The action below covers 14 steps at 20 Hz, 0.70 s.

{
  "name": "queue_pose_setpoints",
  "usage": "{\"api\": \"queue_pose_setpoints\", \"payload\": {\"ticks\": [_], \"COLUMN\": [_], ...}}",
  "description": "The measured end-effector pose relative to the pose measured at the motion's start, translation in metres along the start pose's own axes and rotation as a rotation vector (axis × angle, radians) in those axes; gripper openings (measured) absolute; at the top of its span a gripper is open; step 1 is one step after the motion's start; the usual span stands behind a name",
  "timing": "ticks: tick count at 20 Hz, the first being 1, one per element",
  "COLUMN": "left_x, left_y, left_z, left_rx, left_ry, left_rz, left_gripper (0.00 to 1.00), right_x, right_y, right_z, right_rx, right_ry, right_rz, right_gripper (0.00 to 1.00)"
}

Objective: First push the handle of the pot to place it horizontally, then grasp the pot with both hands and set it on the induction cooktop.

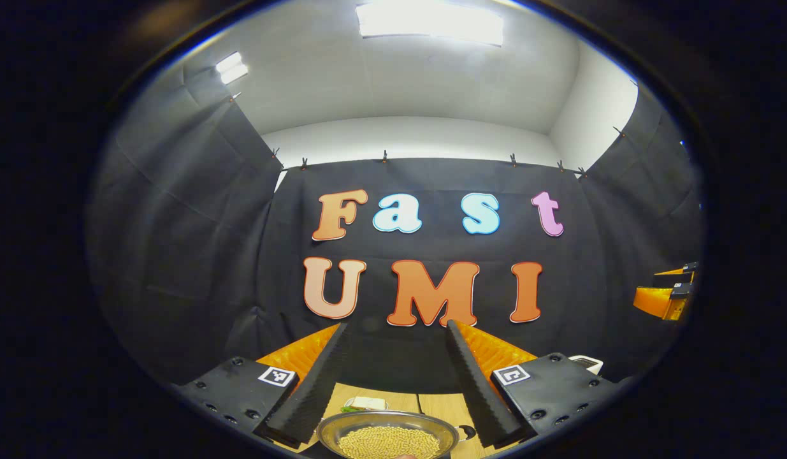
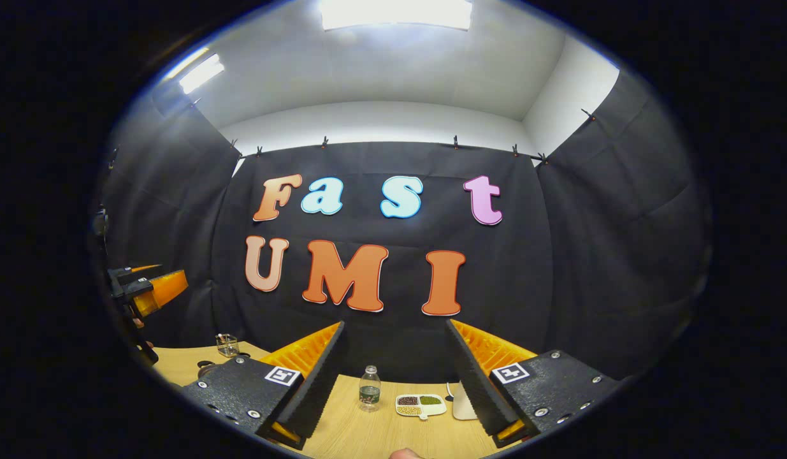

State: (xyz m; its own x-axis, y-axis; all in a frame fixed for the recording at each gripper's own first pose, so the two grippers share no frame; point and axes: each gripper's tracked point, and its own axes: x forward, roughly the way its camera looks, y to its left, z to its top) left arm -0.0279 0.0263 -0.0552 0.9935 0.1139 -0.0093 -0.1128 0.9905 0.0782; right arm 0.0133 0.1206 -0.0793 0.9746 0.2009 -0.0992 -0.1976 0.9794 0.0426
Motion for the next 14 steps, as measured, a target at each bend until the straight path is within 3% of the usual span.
{"api": "queue_pose_setpoints", "payload": {"ticks": [8, 14], "left_x": [0.010, 0.019], "left_y": [-0.013, -0.008], "left_z": [0.001, -0.017], "left_rx": [0.001, -0.055], "left_ry": [0.000, 0.052], "left_rz": [-0.017, -0.009], "left_gripper": [0.97, 0.98], "right_x": [0.003, 0.008], "right_y": [-0.008, -0.016], "right_z": [0.008, 0.000], "right_rx": [0.033, 0.026], "right_ry": [-0.041, -0.019], "right_rz": [0.006, 0.008], "right_gripper": [0.94, 0.94]}}
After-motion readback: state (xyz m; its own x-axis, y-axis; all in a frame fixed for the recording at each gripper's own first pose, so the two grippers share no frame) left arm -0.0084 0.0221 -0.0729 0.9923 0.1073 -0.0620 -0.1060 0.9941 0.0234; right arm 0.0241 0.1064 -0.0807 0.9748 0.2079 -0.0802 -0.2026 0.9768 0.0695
